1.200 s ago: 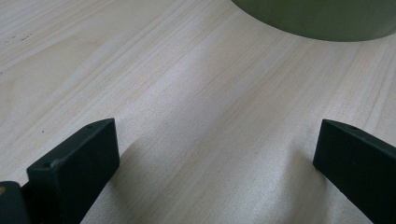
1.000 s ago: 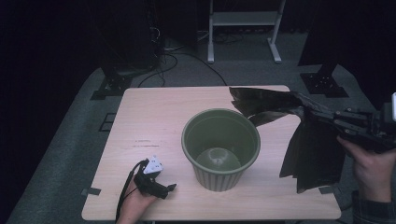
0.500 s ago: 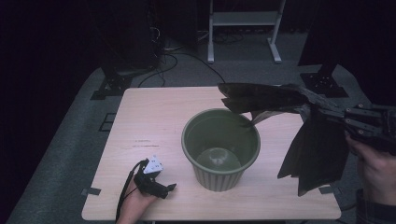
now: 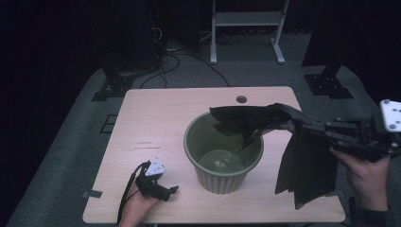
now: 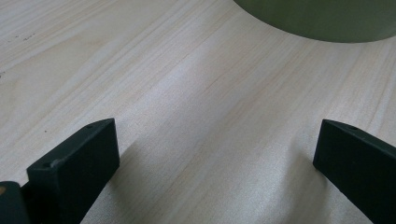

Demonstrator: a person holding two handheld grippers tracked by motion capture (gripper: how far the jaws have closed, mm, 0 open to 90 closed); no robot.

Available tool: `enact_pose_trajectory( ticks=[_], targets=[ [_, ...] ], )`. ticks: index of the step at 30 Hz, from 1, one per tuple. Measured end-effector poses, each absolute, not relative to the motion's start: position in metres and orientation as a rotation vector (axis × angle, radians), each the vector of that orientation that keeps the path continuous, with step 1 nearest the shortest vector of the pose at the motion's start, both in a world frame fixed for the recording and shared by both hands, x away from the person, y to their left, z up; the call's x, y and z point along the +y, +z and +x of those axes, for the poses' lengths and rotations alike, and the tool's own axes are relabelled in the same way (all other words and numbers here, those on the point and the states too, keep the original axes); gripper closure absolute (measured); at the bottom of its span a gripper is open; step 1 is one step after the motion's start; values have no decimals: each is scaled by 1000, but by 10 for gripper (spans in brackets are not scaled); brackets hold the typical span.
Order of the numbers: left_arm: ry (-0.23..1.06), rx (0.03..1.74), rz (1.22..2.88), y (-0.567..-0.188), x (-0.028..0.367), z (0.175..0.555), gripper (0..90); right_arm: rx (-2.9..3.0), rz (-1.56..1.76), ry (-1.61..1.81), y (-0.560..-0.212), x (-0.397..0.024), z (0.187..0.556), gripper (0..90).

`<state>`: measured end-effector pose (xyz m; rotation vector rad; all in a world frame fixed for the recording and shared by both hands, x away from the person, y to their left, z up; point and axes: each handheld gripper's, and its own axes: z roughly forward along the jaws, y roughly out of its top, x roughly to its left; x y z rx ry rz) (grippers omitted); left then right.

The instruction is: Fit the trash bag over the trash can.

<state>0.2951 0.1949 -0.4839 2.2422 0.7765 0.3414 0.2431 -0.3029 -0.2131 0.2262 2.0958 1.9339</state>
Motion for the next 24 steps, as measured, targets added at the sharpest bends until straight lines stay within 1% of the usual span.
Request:
enact_pose_trajectory(
  ticks=[7,13,20,24],
  targets=[
    [342,777,2242,-484,195,295,0,2175,260,1919,-236,-285,264,896],
    [341,776,2242,-484,195,295,0,2245,297,1924,-258,-261,291,895],
    [342,776,2242,-484,195,295,0,2288,312,1938,-266,-237,312,894],
    [341,776,2243,-484,195,295,0,2346,317,1898,-269,-212,330,892]
  ],
)
